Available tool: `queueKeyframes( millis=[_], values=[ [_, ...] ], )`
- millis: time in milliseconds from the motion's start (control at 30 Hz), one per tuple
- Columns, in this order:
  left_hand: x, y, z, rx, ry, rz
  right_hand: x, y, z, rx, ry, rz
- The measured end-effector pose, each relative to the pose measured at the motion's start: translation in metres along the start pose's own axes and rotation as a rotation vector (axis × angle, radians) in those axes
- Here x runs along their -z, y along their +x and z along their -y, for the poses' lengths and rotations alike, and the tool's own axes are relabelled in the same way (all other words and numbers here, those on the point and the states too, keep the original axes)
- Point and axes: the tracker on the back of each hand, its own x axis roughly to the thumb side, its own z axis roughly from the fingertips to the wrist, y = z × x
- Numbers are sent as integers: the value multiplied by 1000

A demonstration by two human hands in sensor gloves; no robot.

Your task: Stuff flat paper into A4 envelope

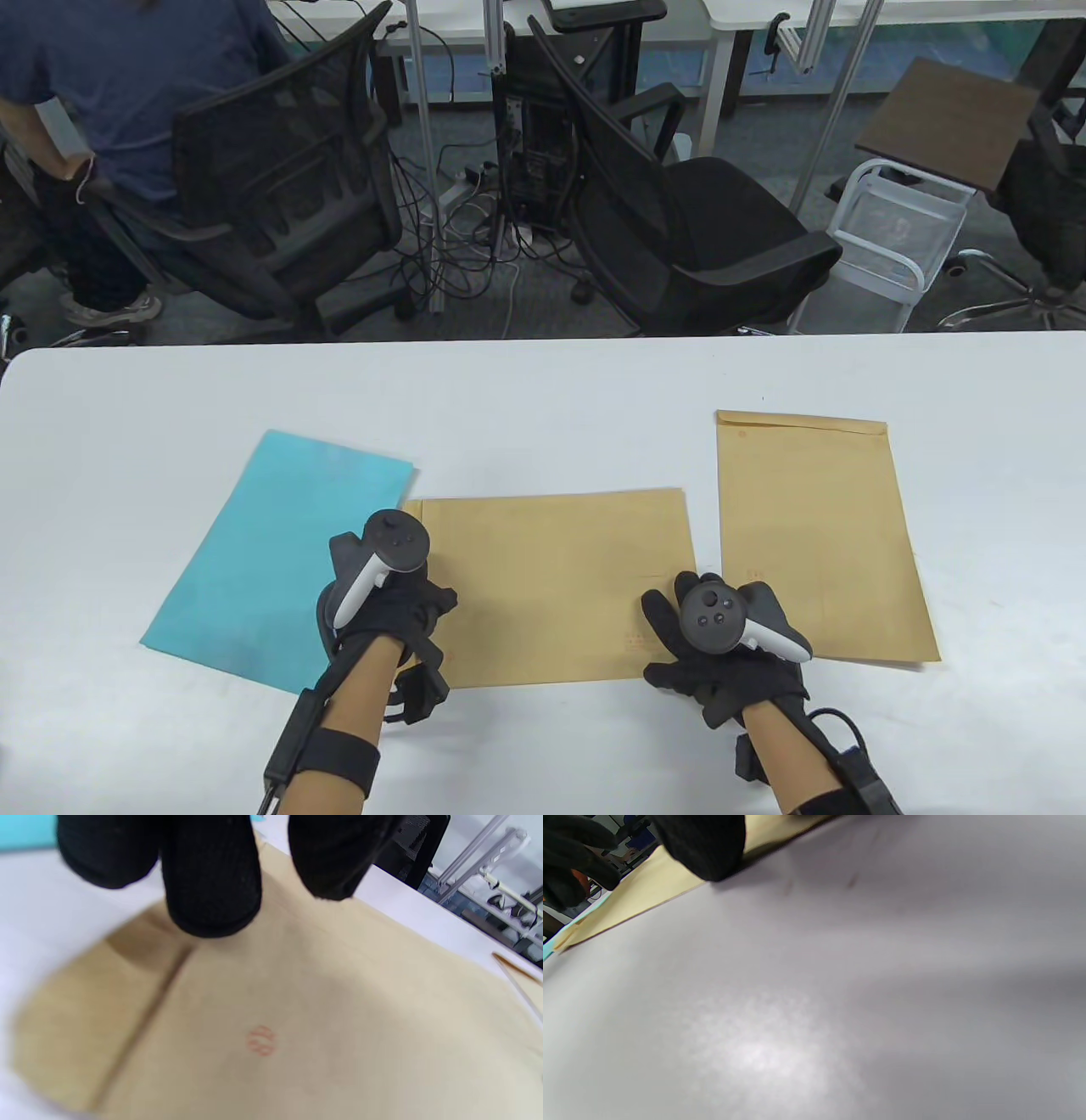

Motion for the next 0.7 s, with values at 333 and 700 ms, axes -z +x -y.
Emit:
queueKeyframes(
  millis=[333, 700],
  values=[
    [-25, -1, 30, 232, -81, -181, 0, 0, 0, -9, -1, 0],
    [-36, 0, 34, 146, 159, -187, 0, 1, -1, -14, 1, 1]
  ],
)
